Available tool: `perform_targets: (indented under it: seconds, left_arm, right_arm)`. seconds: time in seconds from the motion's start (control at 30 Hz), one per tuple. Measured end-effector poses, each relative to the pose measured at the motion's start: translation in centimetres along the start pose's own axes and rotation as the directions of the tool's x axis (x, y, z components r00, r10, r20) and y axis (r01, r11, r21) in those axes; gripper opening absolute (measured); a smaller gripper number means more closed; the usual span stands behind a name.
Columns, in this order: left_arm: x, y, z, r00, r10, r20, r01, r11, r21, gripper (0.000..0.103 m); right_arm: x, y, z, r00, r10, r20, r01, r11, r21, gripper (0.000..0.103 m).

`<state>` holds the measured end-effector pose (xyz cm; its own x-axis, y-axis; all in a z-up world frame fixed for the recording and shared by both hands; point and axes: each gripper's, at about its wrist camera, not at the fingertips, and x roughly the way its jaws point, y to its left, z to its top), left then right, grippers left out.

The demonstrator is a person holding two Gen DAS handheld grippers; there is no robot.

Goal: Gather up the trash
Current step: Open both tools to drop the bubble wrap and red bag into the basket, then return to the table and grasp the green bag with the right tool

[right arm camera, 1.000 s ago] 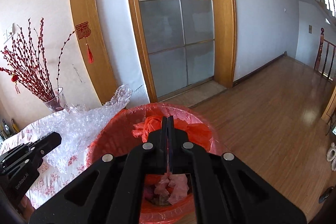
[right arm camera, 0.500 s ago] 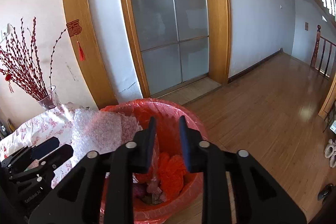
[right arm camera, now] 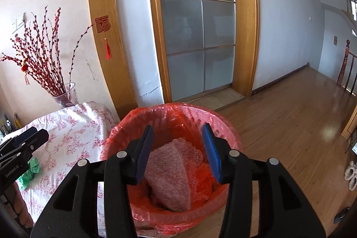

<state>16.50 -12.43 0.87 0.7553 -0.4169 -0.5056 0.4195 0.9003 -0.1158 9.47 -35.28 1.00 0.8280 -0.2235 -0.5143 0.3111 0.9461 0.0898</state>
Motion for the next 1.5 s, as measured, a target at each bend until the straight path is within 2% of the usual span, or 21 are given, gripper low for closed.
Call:
perform_targets:
  seconds: [0.2,0.37,0.5,0.67,0.83,0.93,1.03,1.17,1.5]
  left_arm:
    - [-3.5,5.8,-0.8,0.989,0.141,0.031,-0.140,0.989,-0.044,0.060]
    - [-6.4,10.9,-1.8,0.962,0.271,0.038,-0.266,0.958,-0.103,0.060]
    - [-8.9,14.9,-2.8,0.921,0.387,0.041,-0.377,0.914,-0.148,0.062]
    - [-11.5,19.3,-3.9,0.863,0.504,0.024,-0.490,0.849,-0.200,0.063]
    - [-13.4,22.5,-5.1,0.817,0.576,-0.001,-0.559,0.793,-0.242,0.063]
    - [-14.1,23.6,-5.8,0.795,0.606,-0.015,-0.590,0.768,-0.249,0.063]
    - [-14.5,24.5,-6.2,0.782,0.623,-0.029,-0.606,0.749,-0.267,0.063]
    - [-15.1,25.5,-6.7,0.769,0.639,-0.035,-0.620,0.730,-0.288,0.063]
    - [-15.2,25.9,-7.0,0.765,0.643,-0.045,-0.626,0.724,-0.290,0.063]
  right_arm:
    - [0.2,4.3,-0.9,0.996,0.086,-0.024,-0.087,0.995,-0.053,0.047]
    - [0.4,8.5,-2.1,0.983,0.175,-0.058,-0.179,0.980,-0.088,0.047]
    - [0.2,12.4,-3.3,0.966,0.243,-0.085,-0.252,0.959,-0.131,0.047]
    - [0.4,18.7,-5.6,0.919,0.361,-0.157,-0.384,0.909,-0.162,0.047]
    - [0.5,24.8,-8.3,0.872,0.434,-0.225,-0.476,0.860,-0.185,0.047]
    - [0.9,27.5,-9.5,0.859,0.440,-0.260,-0.493,0.849,-0.191,0.055]
    - [1.3,29.3,-10.1,0.850,0.444,-0.282,-0.500,0.849,-0.169,0.062]
    - [1.9,30.9,-10.5,0.860,0.418,-0.292,-0.475,0.864,-0.163,0.066]
    - [3.5,33.5,-12.1,0.865,0.368,-0.340,-0.445,0.877,-0.183,0.068]
